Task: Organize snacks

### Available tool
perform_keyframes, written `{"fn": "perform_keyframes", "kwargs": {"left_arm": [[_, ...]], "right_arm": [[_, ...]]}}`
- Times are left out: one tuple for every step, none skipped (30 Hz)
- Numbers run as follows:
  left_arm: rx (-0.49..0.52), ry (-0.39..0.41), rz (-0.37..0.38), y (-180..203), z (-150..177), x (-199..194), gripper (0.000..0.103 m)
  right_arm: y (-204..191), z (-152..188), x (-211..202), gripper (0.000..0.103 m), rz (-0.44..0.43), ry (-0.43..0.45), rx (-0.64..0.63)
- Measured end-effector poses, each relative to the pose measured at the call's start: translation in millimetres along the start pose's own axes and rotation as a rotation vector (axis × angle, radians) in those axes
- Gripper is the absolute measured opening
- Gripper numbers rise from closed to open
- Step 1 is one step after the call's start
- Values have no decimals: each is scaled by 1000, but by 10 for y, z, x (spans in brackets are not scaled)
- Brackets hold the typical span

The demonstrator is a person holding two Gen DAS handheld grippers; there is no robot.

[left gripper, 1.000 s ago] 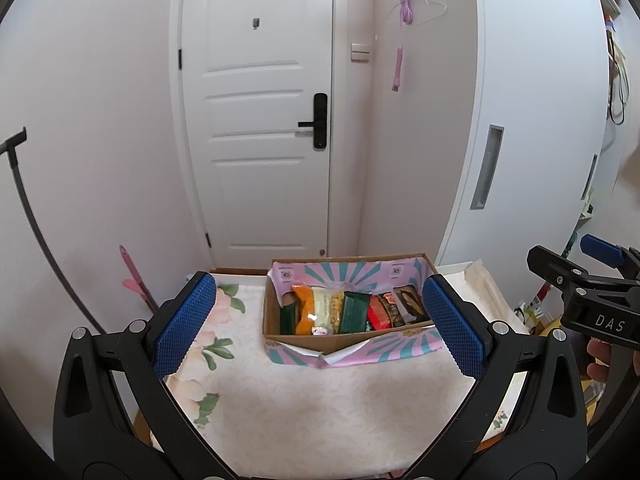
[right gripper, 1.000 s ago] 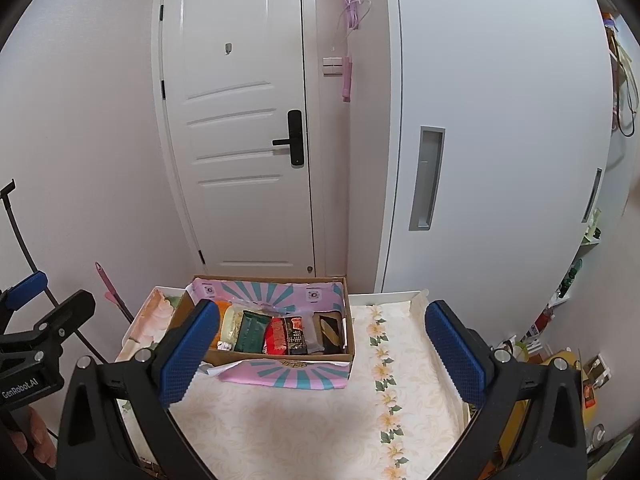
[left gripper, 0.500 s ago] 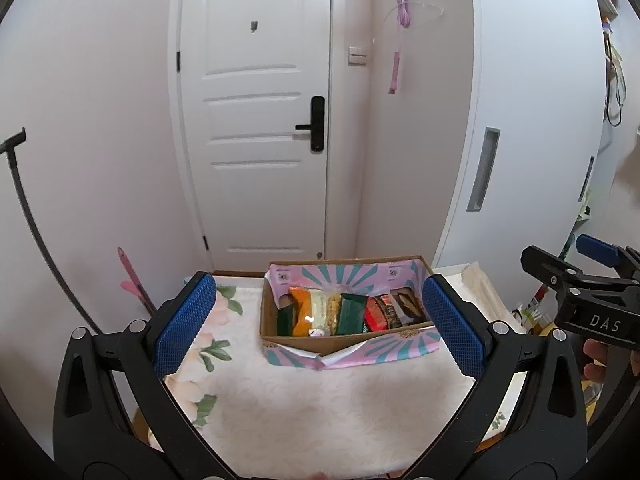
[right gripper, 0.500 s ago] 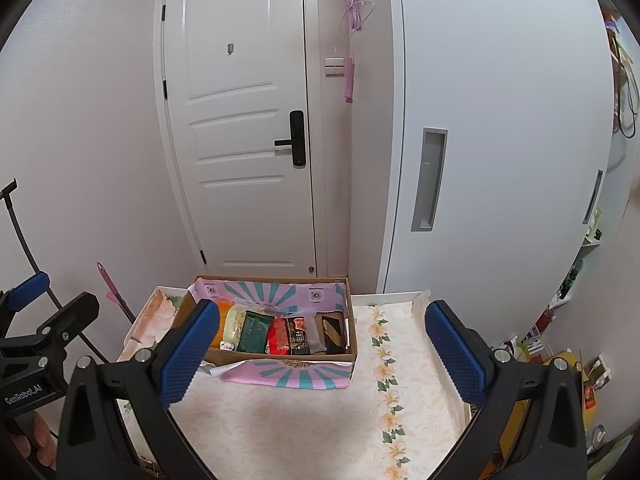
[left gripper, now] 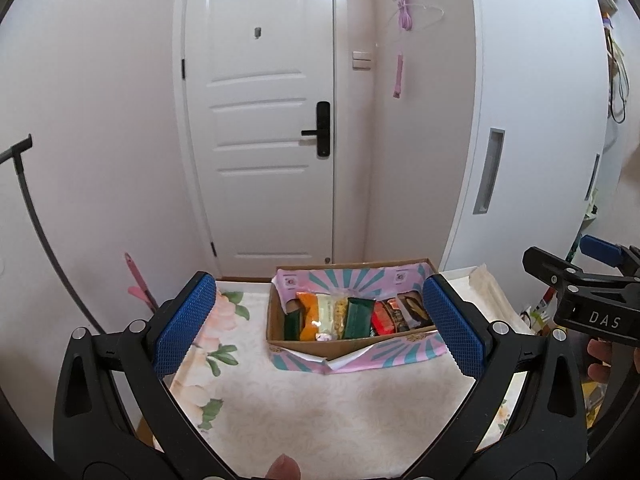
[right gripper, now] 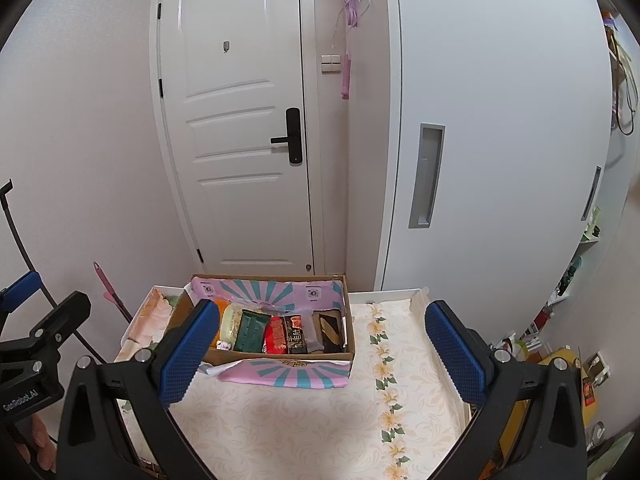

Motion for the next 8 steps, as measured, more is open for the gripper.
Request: {"fn": "perform_keyframes", "kwargs": {"left_arm": [[-2, -2, -3, -1, 2, 9, 103], [-3, -3, -4, 4, 1, 15, 103], [-3, -1, -4, 0, -1, 14, 103], [-3, 0, -9, 2, 0, 22, 103], [-2, 3, -12, 9, -1, 27, 103], [-2, 6, -15, 14, -3, 31, 103], [-3, 9, -17, 17, -6, 33, 103], [-5, 9, -17, 24, -9, 41, 103]], "right_arm": [[4, 3, 2, 102, 0, -1, 1], [11, 4, 7, 102, 0, -1, 2], [15, 5, 10, 102, 0, -2, 2], [19, 6, 14, 102, -1, -3, 2], [26, 5, 19, 102, -1, -4, 3], [32, 6, 26, 102, -1, -6, 3], [37, 7, 35, 102, -2, -8, 4], [44, 8, 43, 102, -2, -9, 4]]}}
Point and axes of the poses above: each gripper's, at about its wrist camera, not at the fingertips, and x roughly the way its jaws point, y to its right, z to its underside, the point moved 9 cm from there along x, roughly the way its jaws point, and after that the axes turned 15 degrees about -z, right-handed, at the moved point
